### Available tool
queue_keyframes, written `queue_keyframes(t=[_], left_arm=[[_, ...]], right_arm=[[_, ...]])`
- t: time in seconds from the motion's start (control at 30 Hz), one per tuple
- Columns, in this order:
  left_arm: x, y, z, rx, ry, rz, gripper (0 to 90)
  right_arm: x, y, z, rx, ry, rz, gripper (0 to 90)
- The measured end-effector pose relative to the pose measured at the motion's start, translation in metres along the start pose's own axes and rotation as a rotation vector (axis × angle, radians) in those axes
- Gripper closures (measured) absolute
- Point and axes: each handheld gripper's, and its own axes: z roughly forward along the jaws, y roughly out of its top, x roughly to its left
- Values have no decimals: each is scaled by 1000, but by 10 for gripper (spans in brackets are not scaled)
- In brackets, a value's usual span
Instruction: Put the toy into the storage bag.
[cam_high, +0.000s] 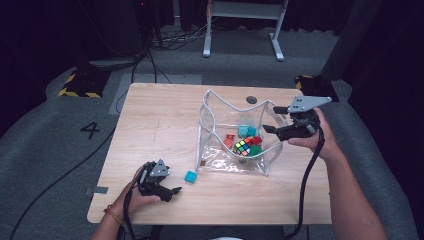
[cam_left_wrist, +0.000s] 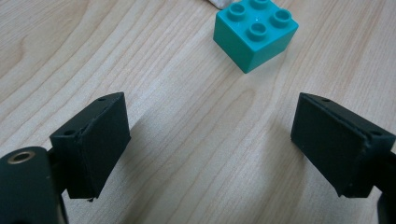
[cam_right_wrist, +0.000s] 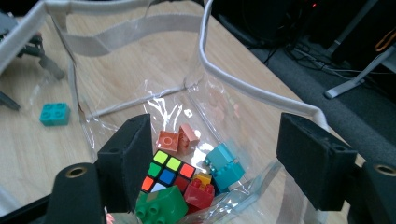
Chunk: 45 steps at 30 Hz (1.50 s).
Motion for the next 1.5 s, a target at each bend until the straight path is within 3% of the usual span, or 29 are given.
queue_keyframes(t=[0.17,0.47,0.5,0.63,0.77,0.87,0.9,1.07,1.2,1.27,1.33,1.5], left_arm=[[0,0,0,0,1,0,118],[0,0,0,0,1,-1,118],[0,0,0,0,1,-3,118],[0,0,0,0,1,-3,118],[0,0,0,0,1,-1,118],[0,0,0,0,1,-3,118],[0,0,0,-1,2,-4,118],[0,0,0,0,2,-4,118],[0,0,0,0,2,-5,118],[-1,0,0,0,3,-5,118],[-1,0,0,-1,3,-5,118],[-1,0,0,-1,2,-5,118]], right_arm=[[5,-14,-20,-62,-39,69,278],[11,-45,-52,-109,-86,105,278],[14,-55,-58,-116,-95,110,278],[17,-70,-63,-119,-105,129,278],[24,-93,-57,-86,-119,140,278],[27,-100,-53,-67,-125,136,277],[30,-109,-48,-65,-102,155,277],[41,-123,-36,-33,-61,157,282],[58,-137,-21,-2,15,152,359],[61,-139,-19,1,32,152,368],[74,-144,-11,29,65,130,372],[92,-152,3,25,132,138,377]])
